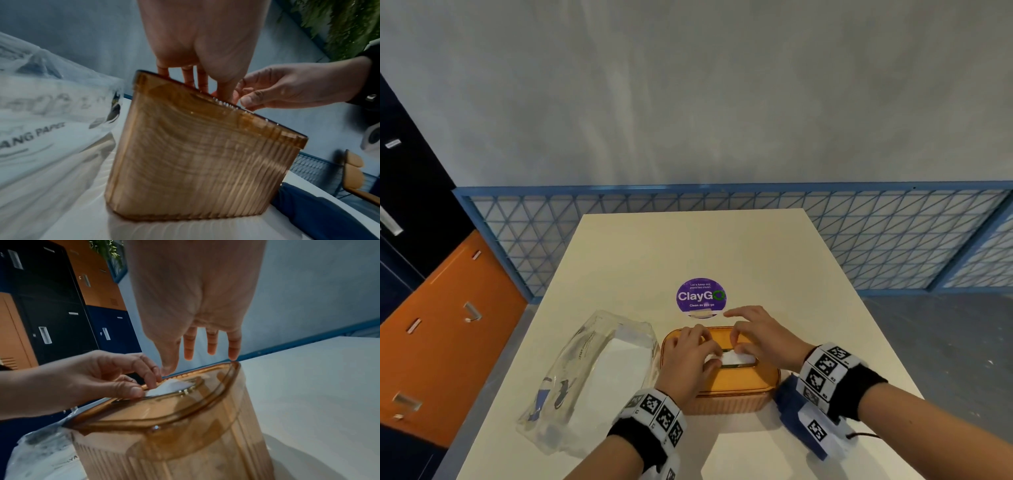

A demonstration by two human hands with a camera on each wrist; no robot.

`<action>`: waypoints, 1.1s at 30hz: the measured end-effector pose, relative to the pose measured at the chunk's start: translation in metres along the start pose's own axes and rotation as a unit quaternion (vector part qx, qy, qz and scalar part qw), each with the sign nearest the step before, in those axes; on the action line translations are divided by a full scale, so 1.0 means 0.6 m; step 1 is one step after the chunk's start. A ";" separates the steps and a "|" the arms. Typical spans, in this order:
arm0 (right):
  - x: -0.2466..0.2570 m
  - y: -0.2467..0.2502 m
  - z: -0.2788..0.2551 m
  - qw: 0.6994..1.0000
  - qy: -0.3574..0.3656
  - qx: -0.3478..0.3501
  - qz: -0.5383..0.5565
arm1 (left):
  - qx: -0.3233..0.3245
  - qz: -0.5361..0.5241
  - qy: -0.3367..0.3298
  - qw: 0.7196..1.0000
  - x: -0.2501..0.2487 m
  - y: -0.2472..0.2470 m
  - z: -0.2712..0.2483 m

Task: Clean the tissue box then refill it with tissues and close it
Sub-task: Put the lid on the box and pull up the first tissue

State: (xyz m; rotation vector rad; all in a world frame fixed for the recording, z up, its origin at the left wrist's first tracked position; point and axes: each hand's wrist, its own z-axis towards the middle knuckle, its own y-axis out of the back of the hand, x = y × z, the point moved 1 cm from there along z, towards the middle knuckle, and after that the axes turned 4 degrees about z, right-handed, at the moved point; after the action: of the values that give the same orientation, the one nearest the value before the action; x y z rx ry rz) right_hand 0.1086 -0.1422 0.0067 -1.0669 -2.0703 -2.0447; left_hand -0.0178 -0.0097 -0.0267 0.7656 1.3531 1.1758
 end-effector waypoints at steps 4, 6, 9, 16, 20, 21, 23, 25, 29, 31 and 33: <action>0.011 -0.011 -0.006 1.000 -0.011 0.009 -0.020 | 0.006 0.024 0.008 1.000 -0.016 0.000 0.004; 0.014 -0.016 -0.006 0.999 -0.011 0.000 -0.037 | 0.008 0.024 -0.002 1.000 -0.017 0.000 0.003; 0.016 -0.019 -0.007 0.999 -0.011 -0.021 -0.024 | 0.004 0.001 -0.017 1.000 -0.018 0.003 -0.004; 0.027 -0.016 -0.019 0.998 0.012 -0.020 -0.065 | 0.123 -0.003 -0.004 0.992 -0.021 0.022 0.017; 0.036 -0.007 -0.027 0.998 -0.048 0.022 -0.015 | 0.208 -0.043 0.018 0.977 -0.032 0.049 0.042; 0.032 -0.007 -0.026 0.997 -0.068 0.039 -0.008 | 0.225 -0.054 0.017 0.973 -0.032 0.056 0.047; 0.022 -0.004 -0.022 0.993 -0.105 0.056 -0.011 | 0.259 -0.046 0.015 0.965 -0.026 0.070 0.055; 0.017 0.000 -0.020 0.992 -0.100 0.059 -0.049 | 0.288 -0.004 0.012 0.958 -0.017 0.081 0.059; 0.024 0.015 -0.019 0.991 -0.065 0.060 -0.103 | 0.308 0.064 0.027 0.949 0.018 0.085 0.050; 0.024 0.019 -0.021 0.990 -0.066 0.064 -0.107 | 0.286 0.078 0.022 0.955 0.035 0.081 0.044; 0.024 0.024 -0.025 0.991 -0.076 0.066 -0.088 | 0.252 0.086 0.003 0.964 0.038 0.081 0.038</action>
State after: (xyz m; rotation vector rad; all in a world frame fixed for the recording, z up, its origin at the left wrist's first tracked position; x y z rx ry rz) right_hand 0.0983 -0.1508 0.0278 -1.0866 -2.4170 -1.9196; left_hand -0.0086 0.0304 0.0148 1.2631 1.6400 0.9692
